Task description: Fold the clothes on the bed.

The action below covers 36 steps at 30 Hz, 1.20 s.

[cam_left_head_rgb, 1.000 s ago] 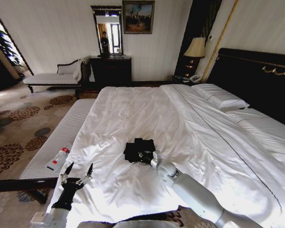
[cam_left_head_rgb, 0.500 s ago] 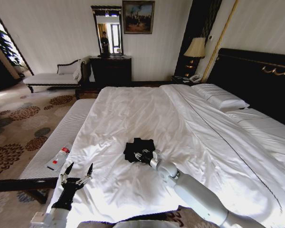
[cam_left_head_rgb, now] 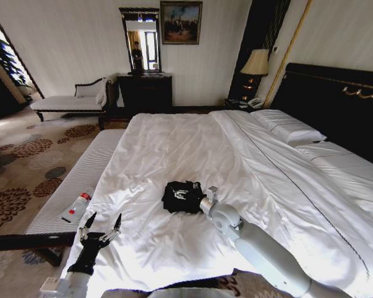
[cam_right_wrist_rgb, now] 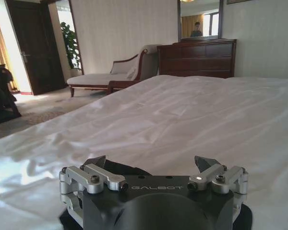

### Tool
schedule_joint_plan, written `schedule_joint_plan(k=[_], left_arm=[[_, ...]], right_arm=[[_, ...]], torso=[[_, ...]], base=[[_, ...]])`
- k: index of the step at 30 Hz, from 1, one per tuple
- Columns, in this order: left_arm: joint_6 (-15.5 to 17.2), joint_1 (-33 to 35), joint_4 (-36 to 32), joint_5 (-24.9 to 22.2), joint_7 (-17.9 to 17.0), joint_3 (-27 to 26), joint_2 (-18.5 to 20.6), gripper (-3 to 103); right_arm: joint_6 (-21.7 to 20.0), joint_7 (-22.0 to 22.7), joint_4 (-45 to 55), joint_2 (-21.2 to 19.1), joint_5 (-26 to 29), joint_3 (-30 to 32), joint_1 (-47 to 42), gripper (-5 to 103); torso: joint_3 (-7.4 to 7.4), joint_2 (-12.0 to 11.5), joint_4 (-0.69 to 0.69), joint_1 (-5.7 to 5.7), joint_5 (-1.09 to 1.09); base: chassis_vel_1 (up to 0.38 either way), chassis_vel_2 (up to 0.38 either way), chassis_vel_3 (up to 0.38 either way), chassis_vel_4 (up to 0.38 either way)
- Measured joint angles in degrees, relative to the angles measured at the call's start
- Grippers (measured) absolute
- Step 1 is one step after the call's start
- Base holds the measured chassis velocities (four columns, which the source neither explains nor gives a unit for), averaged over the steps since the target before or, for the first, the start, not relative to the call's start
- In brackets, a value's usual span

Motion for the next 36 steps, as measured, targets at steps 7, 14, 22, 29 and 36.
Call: schedule_joint_plan(k=[7,14,22,29,36], left_arm=[[0.0,0.0,0.0,0.0,0.0,0.0,0.0,100],[0.0,0.0,0.0,0.0,0.0,0.0,0.0,100],[0.0,0.0,0.0,0.0,0.0,0.0,0.0,100],[0.0,0.0,0.0,0.0,0.0,0.0,0.0,100],[0.0,0.0,0.0,0.0,0.0,0.0,0.0,100]], right_arm=[[8.2,2.5,-15.7,7.6,-9.1,-0.1,2.5,100],[11.3,3.0,-20.5,12.3,-11.8,-1.3,4.2,100],[13.0,2.3,-23.1,15.6,-16.7,-4.0,3.7,100],[14.4,2.3,-26.4,19.4,-19.6,-5.1,3.6,100],[14.5,3.2,-23.5,18.5,-19.2,-3.9,2.6,100]], torso=[[0.01,0.0,0.02,0.01,0.01],[0.0,0.0,0.01,-0.01,0.0],[0.0,0.0,0.0,0.0,0.0],[0.0,0.0,0.01,-0.01,0.0],[0.0,0.0,0.01,0.0,0.0]], base=[[0.0,0.0,0.0,0.0],[0.0,0.0,0.0,0.0],[0.0,0.0,0.0,0.0],[0.0,0.0,0.0,0.0],[0.0,0.0,0.0,0.0]])
